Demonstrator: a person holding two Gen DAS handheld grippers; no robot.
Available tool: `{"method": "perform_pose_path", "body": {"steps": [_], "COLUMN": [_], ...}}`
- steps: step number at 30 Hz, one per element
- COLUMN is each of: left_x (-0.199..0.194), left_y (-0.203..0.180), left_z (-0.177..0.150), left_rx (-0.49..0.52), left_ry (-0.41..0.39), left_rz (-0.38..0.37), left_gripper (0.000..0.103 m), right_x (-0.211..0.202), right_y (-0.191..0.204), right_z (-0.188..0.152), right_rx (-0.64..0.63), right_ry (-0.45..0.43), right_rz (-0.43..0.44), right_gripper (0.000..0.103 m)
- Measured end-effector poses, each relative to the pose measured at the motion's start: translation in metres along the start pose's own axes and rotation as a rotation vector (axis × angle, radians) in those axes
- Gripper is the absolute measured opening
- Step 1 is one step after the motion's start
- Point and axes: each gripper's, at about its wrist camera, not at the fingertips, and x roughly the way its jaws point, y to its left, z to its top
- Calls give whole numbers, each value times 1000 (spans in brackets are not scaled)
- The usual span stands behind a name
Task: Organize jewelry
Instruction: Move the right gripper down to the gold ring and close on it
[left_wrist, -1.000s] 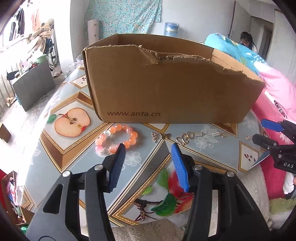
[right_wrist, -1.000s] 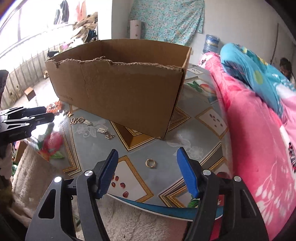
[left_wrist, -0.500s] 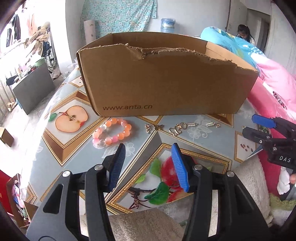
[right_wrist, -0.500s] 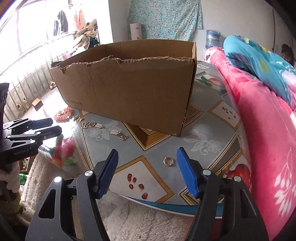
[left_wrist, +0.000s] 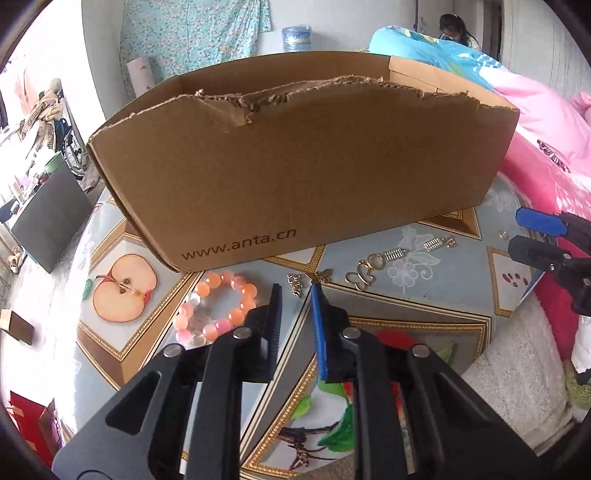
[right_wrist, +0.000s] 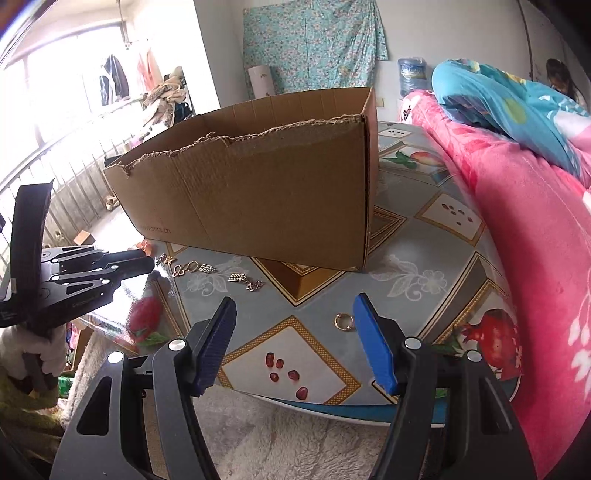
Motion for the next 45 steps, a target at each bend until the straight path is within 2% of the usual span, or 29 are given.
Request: {"method": "perform_pose_path", "body": {"steps": [7, 14, 17, 21, 33, 41, 45], "left_x": [9, 15, 17, 15, -22, -37, -35], "left_y": [-1, -1, 3, 2, 9, 6, 2], "left_z": [7, 15, 18, 18, 13, 2, -1], "left_rx": [47, 89, 63, 47, -101, -123, -131], "left_ry": [12, 32, 33, 25, -80, -114, -110], "left_rz": [13, -14, -48, -53, -92, -156, -173], "left_gripper": [5, 5, 4, 0, 0, 0, 0], "right_x": [13, 19, 18, 16, -5, -7, 0], "right_y": [-7, -15, -19, -22, -20, -15, -15], "right_z": [8, 7, 6, 6, 2, -5, -4], "right_rx": [7, 48, 61, 70, 35, 10, -19], "right_ry": [5, 10, 9, 7, 22, 63, 86], "right_rz": [32, 37, 31, 23, -25, -62, -102], "right_gripper": [64, 64, 64, 64, 64, 43, 36]}}
